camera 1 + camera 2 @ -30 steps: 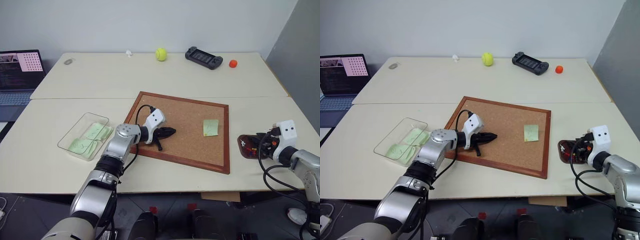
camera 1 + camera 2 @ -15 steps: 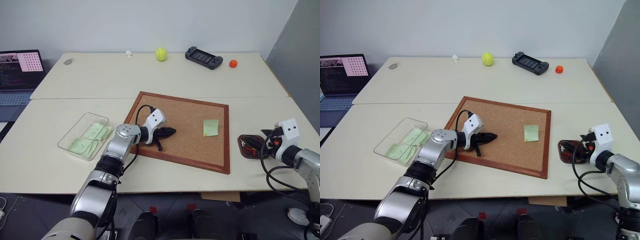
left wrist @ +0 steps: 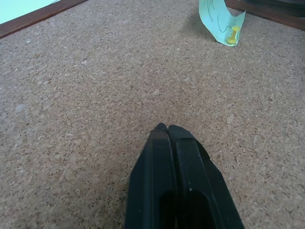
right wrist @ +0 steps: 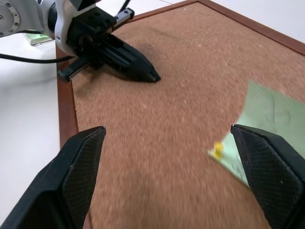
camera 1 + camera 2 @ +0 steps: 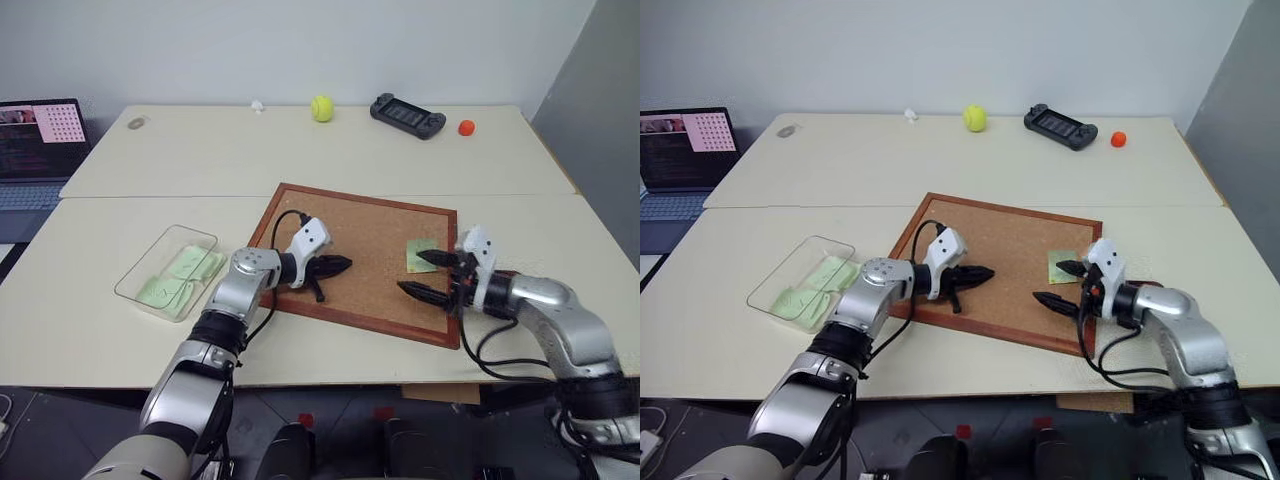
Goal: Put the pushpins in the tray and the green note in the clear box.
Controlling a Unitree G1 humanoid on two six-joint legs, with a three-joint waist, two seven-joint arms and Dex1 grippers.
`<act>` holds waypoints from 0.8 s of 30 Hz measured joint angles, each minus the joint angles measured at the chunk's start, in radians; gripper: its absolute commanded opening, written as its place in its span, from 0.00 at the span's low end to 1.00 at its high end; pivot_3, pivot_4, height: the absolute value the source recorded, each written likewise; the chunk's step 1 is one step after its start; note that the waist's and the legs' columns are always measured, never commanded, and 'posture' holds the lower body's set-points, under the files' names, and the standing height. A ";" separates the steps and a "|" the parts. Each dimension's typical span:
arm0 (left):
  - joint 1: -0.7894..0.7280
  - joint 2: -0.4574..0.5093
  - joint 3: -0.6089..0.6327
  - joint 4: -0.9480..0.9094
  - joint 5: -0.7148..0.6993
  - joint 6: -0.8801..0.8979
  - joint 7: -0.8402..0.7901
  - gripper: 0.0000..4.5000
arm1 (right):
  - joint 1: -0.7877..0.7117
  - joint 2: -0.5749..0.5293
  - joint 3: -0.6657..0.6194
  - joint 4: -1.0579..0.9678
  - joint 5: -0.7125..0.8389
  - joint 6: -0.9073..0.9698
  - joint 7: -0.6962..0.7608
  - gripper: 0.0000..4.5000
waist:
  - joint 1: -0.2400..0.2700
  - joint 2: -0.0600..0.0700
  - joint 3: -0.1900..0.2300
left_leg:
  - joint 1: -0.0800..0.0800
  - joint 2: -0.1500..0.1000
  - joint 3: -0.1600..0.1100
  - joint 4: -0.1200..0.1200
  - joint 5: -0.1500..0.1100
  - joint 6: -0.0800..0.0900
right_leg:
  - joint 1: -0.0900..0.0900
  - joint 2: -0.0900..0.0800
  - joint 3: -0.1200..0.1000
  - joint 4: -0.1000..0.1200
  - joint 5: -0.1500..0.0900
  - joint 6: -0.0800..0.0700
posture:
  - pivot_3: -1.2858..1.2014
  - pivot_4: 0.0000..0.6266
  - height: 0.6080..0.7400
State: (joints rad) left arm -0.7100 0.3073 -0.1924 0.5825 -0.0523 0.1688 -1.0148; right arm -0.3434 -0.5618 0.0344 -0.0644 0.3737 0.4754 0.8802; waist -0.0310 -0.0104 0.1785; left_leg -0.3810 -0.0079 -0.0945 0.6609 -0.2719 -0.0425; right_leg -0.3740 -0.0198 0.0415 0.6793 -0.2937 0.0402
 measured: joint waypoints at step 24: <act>0.014 0.008 0.000 -0.037 0.000 0.022 -0.004 0.00 | -0.111 0.086 0.063 0.324 -0.130 -0.185 -0.011 0.05 | -0.001 0.000 0.000 | 0.000 0.000 -0.003 0.000 0.000 0.000 | 0.000 0.000 0.000 0.001 0.000 0.000 | 0.52 0.24 1.00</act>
State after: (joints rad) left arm -0.6956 0.3157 -0.1920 0.5456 -0.0522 0.1907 -1.0186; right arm -0.4547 -0.4762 0.0975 0.2595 0.2436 0.2909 0.8691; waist -0.0319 -0.0102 0.1784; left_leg -0.3807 -0.0076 -0.0973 0.6608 -0.2720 -0.0426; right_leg -0.3745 -0.0201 0.0419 0.6798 -0.2937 0.0400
